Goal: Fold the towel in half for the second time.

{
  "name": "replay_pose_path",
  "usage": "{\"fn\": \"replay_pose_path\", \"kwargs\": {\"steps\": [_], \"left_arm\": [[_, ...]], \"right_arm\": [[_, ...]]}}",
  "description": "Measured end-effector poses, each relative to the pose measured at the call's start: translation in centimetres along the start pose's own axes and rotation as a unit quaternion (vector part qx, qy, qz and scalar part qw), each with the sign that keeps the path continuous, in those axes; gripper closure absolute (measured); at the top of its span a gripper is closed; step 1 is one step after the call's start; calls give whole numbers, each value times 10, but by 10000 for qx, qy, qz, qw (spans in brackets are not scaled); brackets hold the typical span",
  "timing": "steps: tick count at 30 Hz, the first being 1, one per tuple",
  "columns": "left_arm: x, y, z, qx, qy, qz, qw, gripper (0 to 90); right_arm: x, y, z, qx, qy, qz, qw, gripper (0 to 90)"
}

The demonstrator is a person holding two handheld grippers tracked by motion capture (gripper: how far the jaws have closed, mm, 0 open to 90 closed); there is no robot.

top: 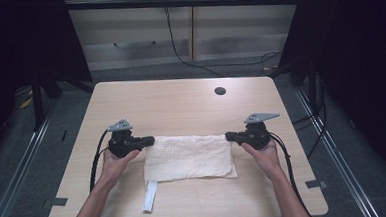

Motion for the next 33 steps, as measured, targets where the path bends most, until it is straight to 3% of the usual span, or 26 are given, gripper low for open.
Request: {"fn": "replay_pose_path", "kwargs": {"steps": [3, 6, 10, 13, 17, 19, 27, 33], "left_arm": [[-8, -3, 3, -104, 99, -48, 9999, 847], [-9, -10, 1, -191, -8, -75, 9998, 847], [-4, -24, -6, -186, -79, 126, 9997, 847], [-2, -30, -14, -229, -195, 142, 9994, 846], [-3, -37, -20, -217, -97, 262, 9994, 845], [-2, -36, -21, -255, -151, 174, 9994, 846], [10, -25, -15, -330, -144, 25, 9993, 845], [18, -16, -8, -358, -147, -113, 9992, 845]], "right_arm": [[-9, 2, -3, 35, 69, 0, 10000, 874], [-14, 6, -7, 31, 109, -25, 9999, 874], [-9, 12, -20, 55, -50, -116, 9999, 874], [-5, 18, -29, 76, -117, -208, 9997, 874], [-1, 27, -43, 127, -261, -380, 9989, 874], [0, 28, -45, 131, -251, -426, 9987, 875], [3, 5, -28, -69, -184, -7, 9998, 875], [17, -17, -16, -296, -218, 207, 9991, 875]]}}
Point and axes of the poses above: each handheld gripper's, and its own axes: z roughly backward along the jaws, x roughly out of its underside, y roughly to its right, the point moved 2 cm from there along -z, roughly forward along the jaws, and after that the axes turned 9 degrees about x, right-handed, at the moved point
